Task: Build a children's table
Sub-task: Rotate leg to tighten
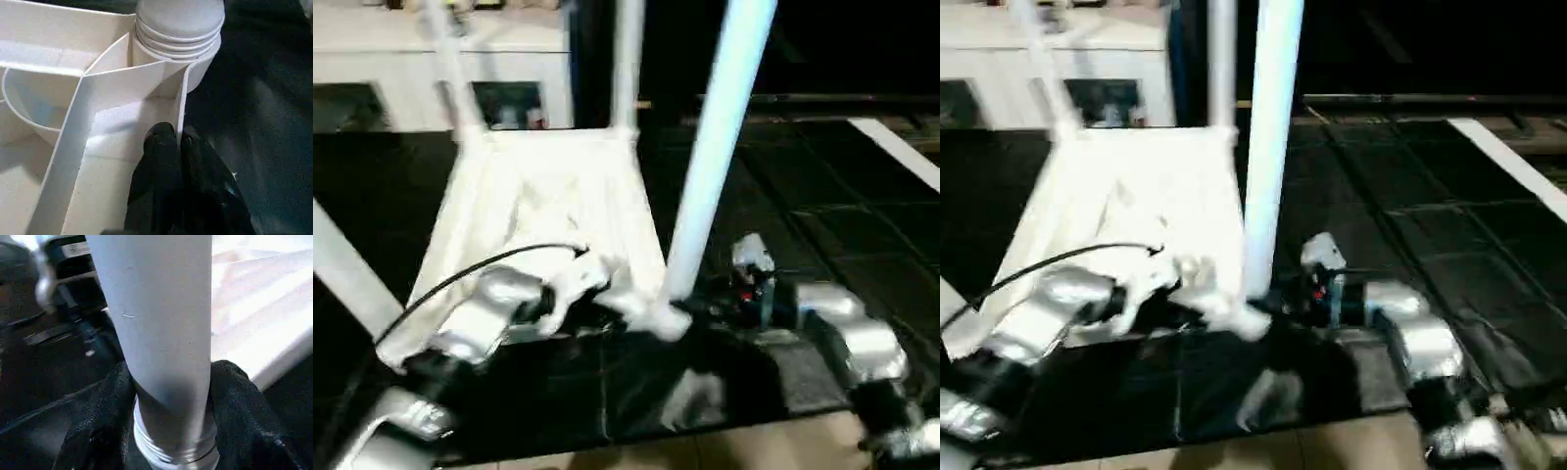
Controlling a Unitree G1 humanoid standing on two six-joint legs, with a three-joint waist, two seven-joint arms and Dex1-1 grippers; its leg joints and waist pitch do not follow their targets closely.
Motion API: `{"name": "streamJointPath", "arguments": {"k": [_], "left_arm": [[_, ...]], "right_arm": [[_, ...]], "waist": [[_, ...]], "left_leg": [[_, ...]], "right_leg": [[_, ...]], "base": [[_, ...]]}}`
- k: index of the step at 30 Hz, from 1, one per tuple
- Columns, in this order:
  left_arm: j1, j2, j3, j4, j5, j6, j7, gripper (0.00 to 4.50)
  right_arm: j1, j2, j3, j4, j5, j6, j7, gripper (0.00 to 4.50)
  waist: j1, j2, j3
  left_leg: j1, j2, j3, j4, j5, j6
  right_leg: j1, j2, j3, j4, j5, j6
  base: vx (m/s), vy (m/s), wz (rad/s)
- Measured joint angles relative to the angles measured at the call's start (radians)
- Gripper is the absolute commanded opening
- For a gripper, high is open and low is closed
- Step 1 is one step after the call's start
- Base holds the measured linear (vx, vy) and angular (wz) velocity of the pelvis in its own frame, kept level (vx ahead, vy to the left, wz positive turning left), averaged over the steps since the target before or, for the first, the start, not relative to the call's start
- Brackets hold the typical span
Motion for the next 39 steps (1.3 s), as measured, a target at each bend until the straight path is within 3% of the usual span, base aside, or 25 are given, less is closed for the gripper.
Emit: {"name": "streamJointPath", "arguments": {"k": [7,10,12,13,14,22,30,32,39], "left_arm": [[-0.048,-0.105,0.047,0.054,0.030,0.085,0.197,0.00],[-0.060,-0.122,0.063,0.071,0.049,0.088,0.264,0.00],[-0.069,-0.131,0.070,0.079,0.068,0.089,0.296,0.00],[-0.070,-0.132,0.071,0.079,0.070,0.089,0.301,0.00],[-0.071,-0.132,0.073,0.079,0.070,0.089,0.302,0.00],[-0.056,-0.091,0.055,0.065,0.070,0.000,0.213,0.00],[-0.029,0.003,0.024,0.051,0.037,-0.093,0.021,0.00],[-0.027,0.033,0.011,0.051,0.031,-0.123,-0.051,0.00],[-0.024,0.096,-0.023,0.036,0.018,-0.171,-0.188,0.00]], "right_arm": [[0.002,0.201,-0.109,-0.005,-0.045,0.033,-0.372,1.96],[-0.058,0.282,-0.128,0.045,-0.057,0.054,-0.517,1.96],[-0.099,0.322,-0.135,0.080,-0.068,0.059,-0.592,1.96],[-0.104,0.324,-0.135,0.087,-0.077,0.055,-0.593,1.96],[-0.104,0.326,-0.134,0.089,-0.084,0.044,-0.592,2.52],[-0.029,0.282,-0.136,0.026,-0.053,0.020,-0.456,3.09],[0.029,0.124,-0.076,-0.027,-0.015,0.030,-0.193,3.84],[0.029,0.068,-0.058,-0.043,-0.012,0.035,-0.102,4.07],[-0.001,-0.016,0.014,-0.054,-0.010,0.033,0.093,4.18]], "waist": [[-0.038,0.002,-0.001],[-0.060,0.002,-0.001],[-0.064,-0.001,0.000],[-0.063,-0.002,0.000],[-0.058,-0.004,0.000],[-0.039,-0.007,0.002],[-0.022,-0.008,0.004],[-0.008,-0.009,0.005],[0.009,-0.011,0.005]], "left_leg": [[-0.001,0.000,-0.002,-0.001,0.002,-0.003],[-0.001,0.000,-0.003,-0.002,0.002,-0.003],[-0.002,0.000,-0.004,-0.003,0.002,-0.003],[-0.002,0.001,-0.005,-0.003,0.002,-0.003],[-0.003,0.001,-0.005,-0.005,0.002,-0.003],[-0.003,0.000,-0.003,-0.010,0.001,-0.002],[-0.003,0.000,-0.002,-0.009,0.001,-0.002],[-0.002,0.000,-0.003,-0.007,0.001,-0.002],[-0.003,0.000,-0.002,-0.006,0.000,-0.001]], "right_leg": [[-0.003,0.002,-0.001,0.000,0.002,0.001],[-0.004,0.004,-0.001,-0.002,0.002,0.001],[-0.005,0.006,-0.001,-0.002,0.002,0.000],[-0.005,0.006,-0.002,-0.004,0.002,0.000],[-0.005,0.006,-0.002,-0.006,0.002,0.000],[-0.005,0.005,-0.002,-0.007,0.001,-0.004],[-0.005,0.004,-0.002,-0.006,0.002,-0.004],[-0.005,0.004,-0.002,-0.007,0.002,-0.004],[-0.005,0.002,-0.003,-0.007,0.002,-0.004]], "base": [[0.000,0.000,0.00],[0.000,0.000,0.00],[0.000,0.000,0.00],[0.000,0.000,0.00],[0.000,0.000,0.00],[0.000,0.000,0.00],[0.000,0.000,0.00],[0.000,0.000,0.00],[0.000,0.000,0.00]]}}
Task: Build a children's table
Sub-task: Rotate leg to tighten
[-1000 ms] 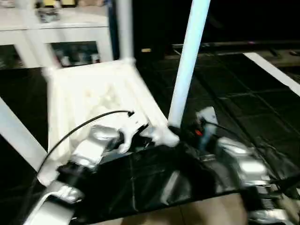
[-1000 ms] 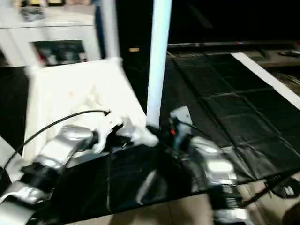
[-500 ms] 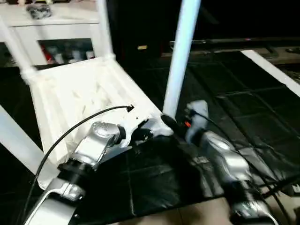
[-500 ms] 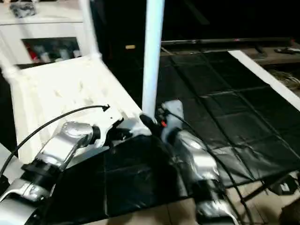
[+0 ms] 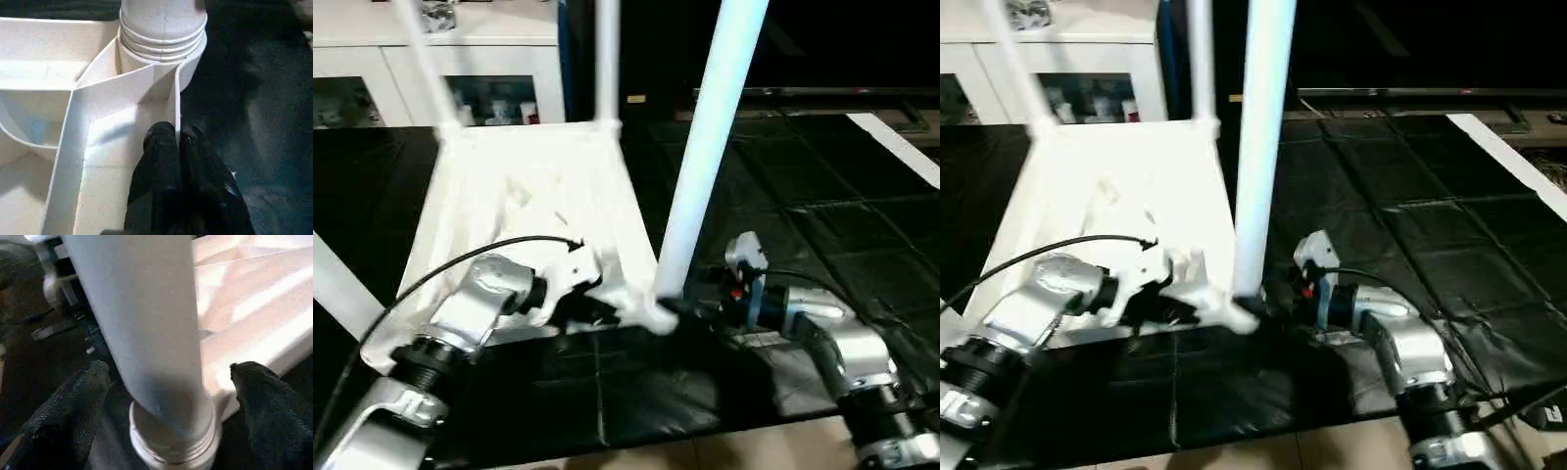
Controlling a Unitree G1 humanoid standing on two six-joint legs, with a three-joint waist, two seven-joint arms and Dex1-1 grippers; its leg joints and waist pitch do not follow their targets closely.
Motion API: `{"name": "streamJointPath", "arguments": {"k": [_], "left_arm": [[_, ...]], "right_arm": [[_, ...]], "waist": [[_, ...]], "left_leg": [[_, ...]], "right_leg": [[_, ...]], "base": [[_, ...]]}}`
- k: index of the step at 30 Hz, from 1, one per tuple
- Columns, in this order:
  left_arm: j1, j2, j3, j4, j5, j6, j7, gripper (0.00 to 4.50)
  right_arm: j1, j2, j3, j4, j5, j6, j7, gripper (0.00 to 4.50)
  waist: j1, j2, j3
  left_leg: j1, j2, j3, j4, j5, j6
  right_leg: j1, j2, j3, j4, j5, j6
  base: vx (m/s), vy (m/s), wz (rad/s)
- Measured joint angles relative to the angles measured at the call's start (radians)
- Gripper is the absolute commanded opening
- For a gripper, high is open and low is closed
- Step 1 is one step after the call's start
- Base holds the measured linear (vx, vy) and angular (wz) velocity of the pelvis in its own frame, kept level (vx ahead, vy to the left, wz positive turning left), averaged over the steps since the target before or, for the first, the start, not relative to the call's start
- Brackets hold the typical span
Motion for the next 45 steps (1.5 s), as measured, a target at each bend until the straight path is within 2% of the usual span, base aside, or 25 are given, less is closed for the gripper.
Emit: {"name": "streamJointPath", "arguments": {"k": [3,4,6,10,17,20,21,28,31,34,37,41,43,45], "left_arm": [[0.000,0.018,-0.020,-0.001,0.000,-0.029,-0.040,0.00],[0.000,0.021,-0.026,-0.001,0.001,-0.040,-0.052,0.00],[-0.001,0.024,-0.036,-0.001,0.001,-0.059,-0.077,0.00],[-0.006,0.026,-0.052,-0.001,0.001,-0.083,-0.104,0.00],[-0.018,0.029,-0.068,0.006,0.003,-0.103,-0.133,0.00],[-0.021,0.029,-0.071,0.012,0.003,-0.112,-0.136,0.00],[-0.021,0.029,-0.071,0.013,0.003,-0.115,-0.136,0.00],[-0.024,0.018,-0.064,0.029,0.002,-0.112,-0.130,0.00],[-0.024,0.000,-0.055,0.029,-0.001,-0.075,-0.115,0.00],[-0.008,-0.023,-0.031,0.015,-0.017,-0.005,-0.063,0.00],[0.007,-0.038,-0.001,-0.015,-0.018,0.065,0.005,0.00],[0.031,-0.085,0.057,-0.078,-0.005,0.205,0.175,0.00],[0.047,-0.130,0.082,-0.118,0.016,0.274,0.260,0.00],[0.051,-0.178,0.103,-0.143,0.027,0.338,0.346,0.00]], "right_arm": [[-0.033,-0.036,0.042,0.000,0.000,0.000,0.107,4.18],[-0.040,-0.043,0.052,0.000,0.000,0.000,0.138,3.92],[-0.055,-0.047,0.078,0.005,0.000,0.000,0.193,3.92],[-0.078,-0.039,0.099,0.028,0.000,0.000,0.238,3.49],[-0.110,-0.044,0.133,0.093,-0.012,-0.012,0.296,3.01],[-0.125,-0.048,0.139,0.103,-0.022,-0.015,0.312,2.83],[-0.128,-0.048,0.141,0.103,-0.025,-0.016,0.315,2.59],[-0.138,-0.050,0.140,0.111,-0.035,-0.043,0.314,2.21],[-0.126,-0.052,0.127,0.098,-0.035,-0.040,0.297,2.17],[-0.076,-0.036,0.086,0.043,-0.032,-0.012,0.219,2.13],[-0.055,-0.001,0.048,0.016,-0.036,0.024,0.094,2.11],[-0.048,0.107,-0.027,0.000,-0.063,0.077,-0.176,2.09],[-0.051,0.158,-0.052,-0.006,-0.096,0.092,-0.294,2.09],[-0.065,0.209,-0.073,-0.010,-0.131,0.113,-0.419,2.09]], "waist": [[0.003,-0.001,0.000],[0.005,-0.002,0.000],[0.012,-0.003,0.000],[0.018,-0.004,0.000],[0.018,-0.006,0.001],[0.018,-0.006,0.001],[0.018,-0.006,0.001],[0.019,-0.007,0.000],[0.020,-0.008,0.001],[0.020,-0.008,0.001],[0.002,-0.010,0.001],[-0.051,-0.010,0.002],[-0.070,-0.009,0.002],[-0.080,-0.008,0.001]], "left_leg": [[0.000,0.000,0.000,0.000,0.000,0.000],[0.000,0.000,0.000,0.000,0.000,0.000],[0.000,0.001,0.000,0.000,0.000,0.000],[0.000,0.001,0.001,0.002,0.000,0.000],[0.000,0.001,0.001,0.002,0.000,0.000],[0.000,0.001,0.001,0.002,0.000,0.000],[0.000,0.001,0.001,0.002,0.000,0.000],[0.001,0.001,0.001,0.003,0.000,0.000],[0.001,0.001,0.001,0.003,0.000,0.000],[0.001,0.001,0.001,0.003,0.000,0.000],[0.001,0.001,0.001,0.002,0.001,-0.001],[0.003,0.001,-0.002,0.001,0.002,-0.003],[0.003,0.001,-0.002,0.001,0.002,-0.003],[0.002,0.001,-0.002,-0.001,0.002,-0.004]], "right_leg": [[0.000,0.000,0.000,0.001,0.000,0.000],[0.000,0.000,0.000,0.001,0.000,0.000],[0.000,0.000,0.000,0.001,0.000,0.000],[0.001,-0.001,0.000,0.001,0.000,0.000],[0.001,-0.001,0.000,0.001,0.000,0.000],[0.001,-0.001,0.000,0.001,0.000,0.000],[0.001,-0.001,0.000,0.001,0.000,0.000],[0.001,-0.001,0.000,0.002,0.000,0.000],[0.002,-0.001,0.000,0.003,0.000,0.000],[0.002,-0.001,0.000,0.004,0.000,0.000],[0.002,-0.001,0.002,0.005,-0.001,0.003],[0.000,0.000,0.001,0.005,0.001,0.003],[-0.001,0.002,0.002,0.005,0.001,0.003],[-0.002,0.003,0.002,0.003,0.001,0.003]], "base": [[0.000,0.000,0.00],[0.000,0.000,0.00],[0.000,0.000,0.00],[0.000,0.000,0.00],[0.000,0.000,0.00],[0.000,0.000,0.00],[0.000,0.000,0.00],[0.000,0.000,0.00],[0.000,0.000,0.00],[0.000,0.000,0.00],[0.000,0.000,0.00],[0.000,0.000,0.00],[0.000,0.000,0.00],[0.000,0.000,0.00]]}}
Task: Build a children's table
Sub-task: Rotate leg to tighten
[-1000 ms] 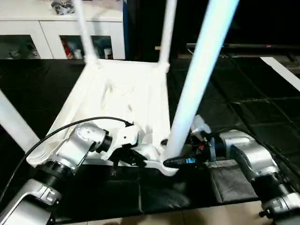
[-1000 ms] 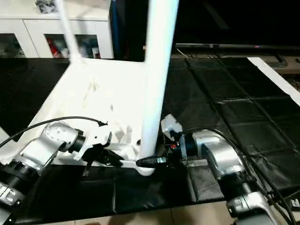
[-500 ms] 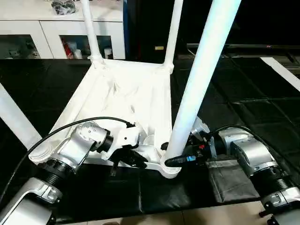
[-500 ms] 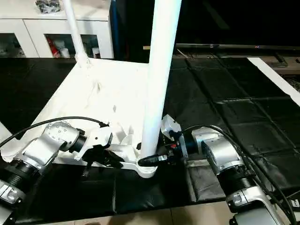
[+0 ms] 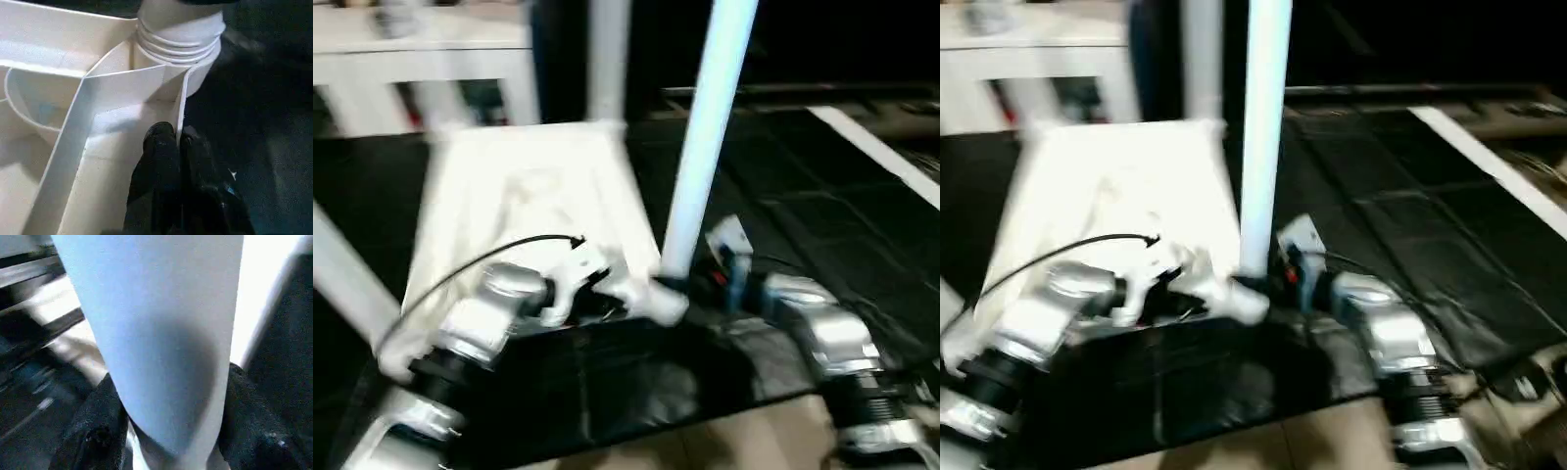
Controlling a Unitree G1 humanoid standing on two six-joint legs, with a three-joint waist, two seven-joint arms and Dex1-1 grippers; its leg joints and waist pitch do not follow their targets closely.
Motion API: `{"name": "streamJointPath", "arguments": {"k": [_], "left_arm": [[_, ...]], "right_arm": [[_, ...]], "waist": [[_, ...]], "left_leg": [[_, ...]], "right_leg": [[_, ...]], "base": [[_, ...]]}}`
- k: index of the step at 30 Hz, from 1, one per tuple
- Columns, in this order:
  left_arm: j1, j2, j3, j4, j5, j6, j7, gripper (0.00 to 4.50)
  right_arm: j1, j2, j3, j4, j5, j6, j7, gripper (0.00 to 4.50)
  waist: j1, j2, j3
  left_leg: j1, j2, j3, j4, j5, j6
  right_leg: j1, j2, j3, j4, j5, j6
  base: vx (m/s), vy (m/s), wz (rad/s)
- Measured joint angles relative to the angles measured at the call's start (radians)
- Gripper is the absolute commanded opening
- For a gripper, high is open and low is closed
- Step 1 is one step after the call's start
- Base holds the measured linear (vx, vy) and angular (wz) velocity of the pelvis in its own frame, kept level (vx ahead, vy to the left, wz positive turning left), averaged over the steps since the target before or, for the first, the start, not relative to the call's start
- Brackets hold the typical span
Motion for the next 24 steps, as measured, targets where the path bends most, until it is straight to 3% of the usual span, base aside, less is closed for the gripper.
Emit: {"name": "streamJointPath", "arguments": {"k": [7,9,12,19,24], "left_arm": [[0.010,-0.063,0.021,-0.047,0.006,0.088,0.128,0.00],[0.012,-0.063,0.020,-0.053,0.006,0.090,0.132,0.00],[0.012,-0.056,0.019,-0.055,0.007,0.085,0.127,0.00],[0.022,0.020,-0.011,-0.051,-0.002,0.001,0.019,0.00],[0.025,0.092,-0.039,-0.018,-0.013,-0.134,-0.130,0.00]], "right_arm": [[-0.039,0.076,-0.010,0.005,-0.064,0.027,-0.181,2.08],[-0.038,0.076,-0.009,0.005,-0.066,0.024,-0.178,2.61],[-0.026,0.075,-0.009,-0.005,-0.066,0.018,-0.164,2.83],[0.021,0.002,0.020,-0.035,-0.021,-0.027,0.005,3.41],[0.049,-0.116,0.053,-0.054,0.023,-0.052,0.225,3.85]], "waist": [[0.004,0.001,0.000],[0.008,0.001,0.000],[0.010,0.001,0.000],[0.016,0.001,0.000],[0.037,-0.001,0.002]], "left_leg": [[-0.001,0.000,0.002,-0.008,0.000,0.000],[-0.001,0.000,0.002,-0.008,0.000,0.000],[-0.001,0.000,0.002,-0.009,0.000,0.000],[-0.001,0.000,0.002,-0.009,0.000,0.000],[-0.002,0.000,0.002,-0.008,0.000,0.000]], "right_leg": [[-0.002,0.001,0.000,-0.004,0.000,-0.005],[-0.002,0.001,0.000,-0.004,0.000,-0.005],[-0.002,0.001,0.000,-0.004,0.000,-0.005],[-0.002,0.001,0.000,-0.004,0.000,-0.006],[-0.002,0.000,0.000,-0.003,0.000,-0.006]], "base": [[0.000,0.000,0.00],[0.000,0.000,0.00],[0.000,0.000,0.00],[0.000,0.000,0.00],[0.000,0.000,0.00]]}}
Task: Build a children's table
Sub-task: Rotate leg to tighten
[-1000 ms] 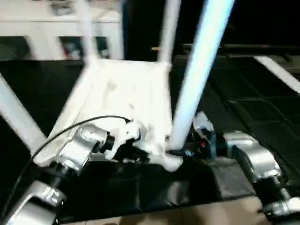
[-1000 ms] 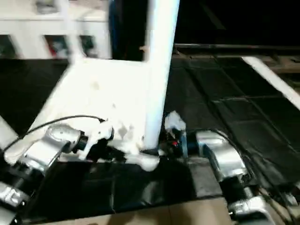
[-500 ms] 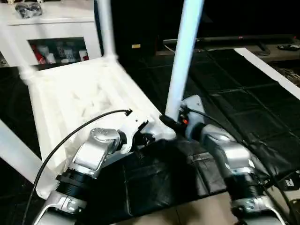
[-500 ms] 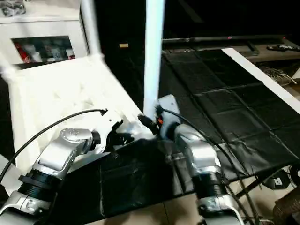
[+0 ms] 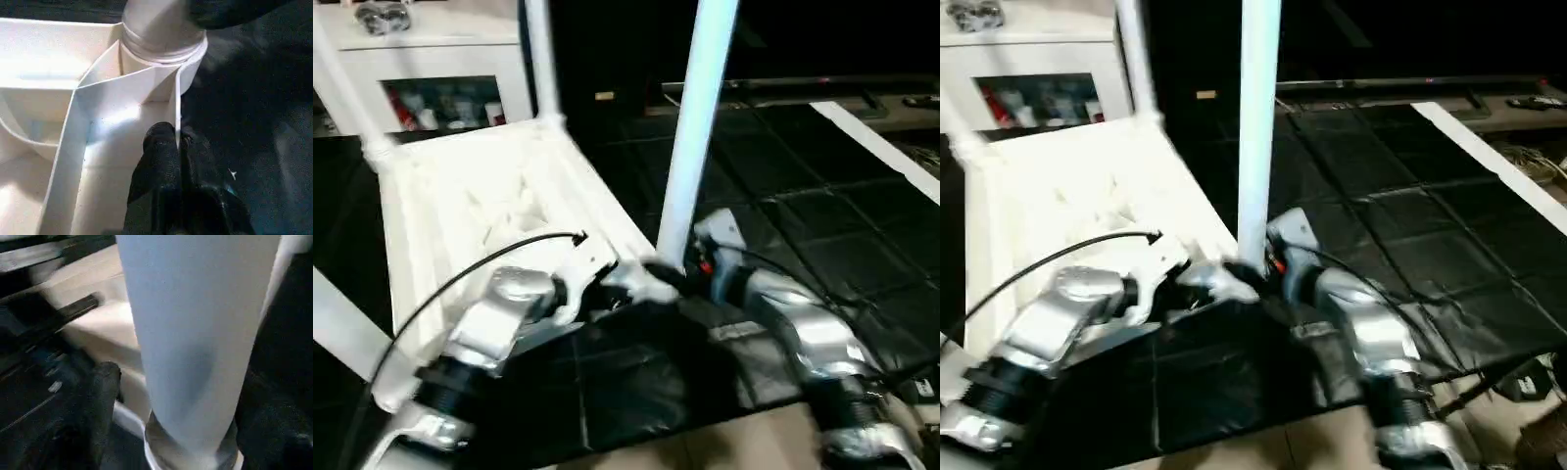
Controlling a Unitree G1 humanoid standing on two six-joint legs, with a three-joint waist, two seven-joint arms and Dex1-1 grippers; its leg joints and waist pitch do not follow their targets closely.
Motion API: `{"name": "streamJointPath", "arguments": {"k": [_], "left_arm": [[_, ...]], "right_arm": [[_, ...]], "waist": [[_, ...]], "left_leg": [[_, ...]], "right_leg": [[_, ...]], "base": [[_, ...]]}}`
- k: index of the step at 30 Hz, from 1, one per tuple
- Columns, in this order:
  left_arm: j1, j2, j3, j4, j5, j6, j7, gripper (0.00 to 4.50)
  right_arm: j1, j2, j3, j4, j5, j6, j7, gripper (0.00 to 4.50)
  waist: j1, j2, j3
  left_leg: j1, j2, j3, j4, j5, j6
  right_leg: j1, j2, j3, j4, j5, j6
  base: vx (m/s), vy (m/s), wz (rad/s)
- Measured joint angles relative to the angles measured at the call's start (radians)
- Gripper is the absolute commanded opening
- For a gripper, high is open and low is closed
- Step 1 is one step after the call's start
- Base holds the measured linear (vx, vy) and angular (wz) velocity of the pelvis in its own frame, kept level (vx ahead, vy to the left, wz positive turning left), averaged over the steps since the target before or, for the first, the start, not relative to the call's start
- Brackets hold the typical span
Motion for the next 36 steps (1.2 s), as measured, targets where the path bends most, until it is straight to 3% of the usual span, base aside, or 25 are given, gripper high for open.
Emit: {"name": "streamJointPath", "arguments": {"k": [6,11,17,33,36], "left_arm": [[-0.010,0.079,-0.037,0.035,-0.017,-0.123,-0.169,0.00],[-0.024,0.110,-0.062,0.068,-0.020,-0.198,-0.252,0.00],[-0.049,0.125,-0.097,0.100,-0.016,-0.262,-0.317,0.00],[-0.067,0.124,-0.107,0.143,-0.014,-0.323,-0.353,0.00],[-0.067,0.115,-0.102,0.144,-0.015,-0.304,-0.345,0.00]], "right_arm": [[-0.004,-0.112,0.066,0.008,0.022,-0.022,0.240,3.93],[-0.026,-0.155,0.097,0.045,0.027,-0.063,0.370,3.93],[-0.052,-0.168,0.127,0.087,0.036,-0.081,0.454,3.43],[-0.087,-0.166,0.136,0.160,0.040,-0.121,0.506,2.12],[-0.083,-0.165,0.133,0.150,0.040,-0.114,0.497,2.09]], "waist": [[0.035,-0.002,0.001],[0.044,-0.003,0.001],[0.057,-0.007,0.001],[0.059,-0.009,0.001],[0.059,-0.009,0.001]], "left_leg": [[0.000,0.000,0.000,0.004,0.000,0.001],[-0.001,0.000,0.001,0.010,-0.002,0.004],[0.000,0.000,0.001,0.011,-0.002,0.004],[0.000,0.000,0.001,0.013,-0.002,0.004],[0.000,0.000,0.001,0.013,-0.002,0.004]], "right_leg": [[0.000,-0.002,-0.002,0.000,0.000,0.000],[0.001,-0.004,-0.002,0.001,0.000,0.000],[0.002,-0.004,-0.002,0.003,0.000,0.000],[0.002,-0.005,-0.002,0.005,0.000,0.000],[0.003,-0.005,-0.002,0.005,0.000,0.000]], "base": [[0.000,0.000,0.00],[0.000,0.000,0.00],[0.000,0.000,0.00],[0.000,0.000,0.00],[0.000,0.000,0.00]]}}
